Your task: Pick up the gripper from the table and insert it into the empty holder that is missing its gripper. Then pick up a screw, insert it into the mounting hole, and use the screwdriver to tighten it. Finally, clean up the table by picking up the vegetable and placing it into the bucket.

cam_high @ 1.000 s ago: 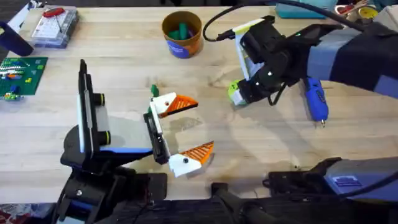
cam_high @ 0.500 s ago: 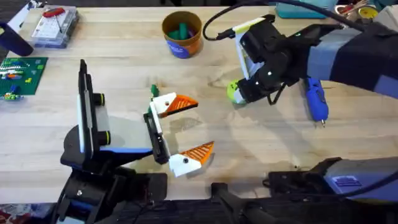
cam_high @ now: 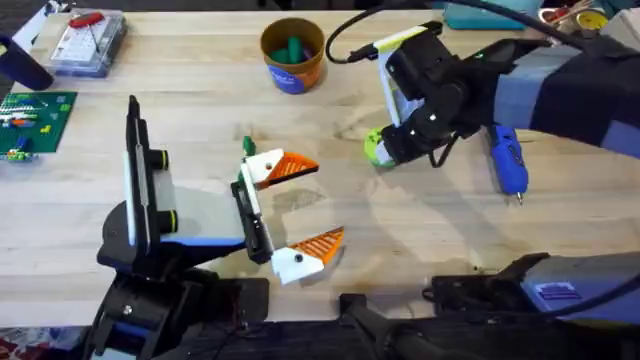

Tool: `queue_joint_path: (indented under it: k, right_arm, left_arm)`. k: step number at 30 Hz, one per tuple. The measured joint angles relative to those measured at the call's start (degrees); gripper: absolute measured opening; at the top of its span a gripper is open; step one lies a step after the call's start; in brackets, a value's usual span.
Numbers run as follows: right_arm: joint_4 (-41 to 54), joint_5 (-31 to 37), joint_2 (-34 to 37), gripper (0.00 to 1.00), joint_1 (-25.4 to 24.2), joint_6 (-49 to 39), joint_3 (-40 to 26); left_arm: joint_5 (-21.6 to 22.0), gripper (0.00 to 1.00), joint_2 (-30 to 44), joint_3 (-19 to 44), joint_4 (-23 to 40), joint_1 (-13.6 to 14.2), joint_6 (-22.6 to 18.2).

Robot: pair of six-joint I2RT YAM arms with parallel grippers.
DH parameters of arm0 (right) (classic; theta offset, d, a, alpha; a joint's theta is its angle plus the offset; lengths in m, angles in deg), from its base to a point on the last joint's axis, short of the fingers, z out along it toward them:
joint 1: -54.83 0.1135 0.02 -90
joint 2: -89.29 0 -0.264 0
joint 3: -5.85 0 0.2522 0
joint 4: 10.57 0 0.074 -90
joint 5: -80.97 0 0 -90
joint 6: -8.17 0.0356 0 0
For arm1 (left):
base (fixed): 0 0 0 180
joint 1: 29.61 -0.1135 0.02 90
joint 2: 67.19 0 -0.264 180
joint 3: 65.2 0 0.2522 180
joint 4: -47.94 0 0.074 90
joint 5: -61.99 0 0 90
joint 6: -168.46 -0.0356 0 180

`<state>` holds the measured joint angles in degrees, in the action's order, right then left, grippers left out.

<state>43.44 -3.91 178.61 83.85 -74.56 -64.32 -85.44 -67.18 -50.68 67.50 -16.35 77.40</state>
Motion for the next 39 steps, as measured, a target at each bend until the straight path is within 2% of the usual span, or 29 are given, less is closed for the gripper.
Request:
queue_joint_path:
  k: [25,29,31,32,39]
  right_arm:
    - [-0.3,0.0,0.0,0.198,0.0,0.0,-0.2]
    - [-0.3,0.0,0.0,0.125,0.0,-0.1,-0.2]
    - [-0.3,0.0,0.0,0.029,0.0,-0.3,-0.2]
    - [-0.3,0.0,0.0,0.013,0.0,-0.2,-0.2]
    - [-0.2,0.0,0.0,0.008,0.0,-0.2,-0.2]
  left_arm:
    - [0.0,0.989,0.0,0.0,0.0,0.0,0.0]
    - [0.0,0.990,0.0,0.0,0.0,0.0,0.0]
    - [0.0,0.990,0.0,0.0,0.0,0.0,0.0]
    - [0.0,0.989,0.0,0.0,0.0,0.0,0.0]
    - [0.0,0.990,0.0,0.0,0.0,0.0,0.0]
